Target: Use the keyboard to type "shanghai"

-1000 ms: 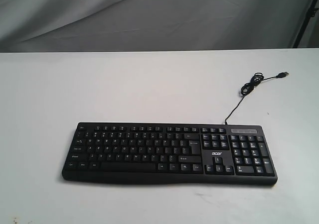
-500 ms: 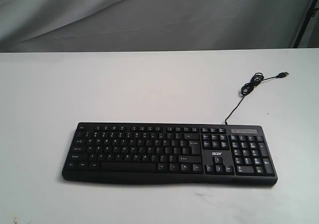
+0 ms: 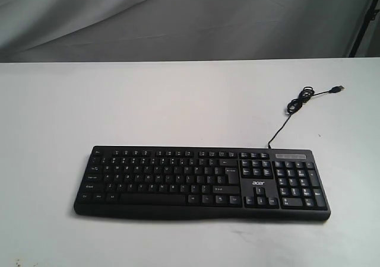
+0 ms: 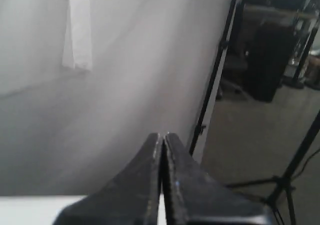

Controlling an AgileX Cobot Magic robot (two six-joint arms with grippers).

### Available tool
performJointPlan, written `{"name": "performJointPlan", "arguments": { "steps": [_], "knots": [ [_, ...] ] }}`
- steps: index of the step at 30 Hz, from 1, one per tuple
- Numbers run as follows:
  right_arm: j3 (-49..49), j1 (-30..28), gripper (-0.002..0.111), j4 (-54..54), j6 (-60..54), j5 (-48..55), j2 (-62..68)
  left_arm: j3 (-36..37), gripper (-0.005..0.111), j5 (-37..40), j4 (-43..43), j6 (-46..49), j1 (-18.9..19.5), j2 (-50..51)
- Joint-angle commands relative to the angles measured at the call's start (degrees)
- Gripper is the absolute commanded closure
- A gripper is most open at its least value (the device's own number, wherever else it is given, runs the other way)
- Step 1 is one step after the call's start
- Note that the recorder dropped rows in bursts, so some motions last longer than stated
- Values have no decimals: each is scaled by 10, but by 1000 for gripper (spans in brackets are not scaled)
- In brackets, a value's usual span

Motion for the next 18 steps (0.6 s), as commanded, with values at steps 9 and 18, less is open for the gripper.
{"name": "performJointPlan", "arguments": {
  "steps": [9, 18],
  "knots": [
    [-140, 102, 108, 545, -520, 300, 235, 1, 107, -3, 0, -2, -4, -1],
    [-140, 277, 108, 544, -549, 165, 399, 1, 107, -3, 0, -2, -4, -1]
  ]
}}
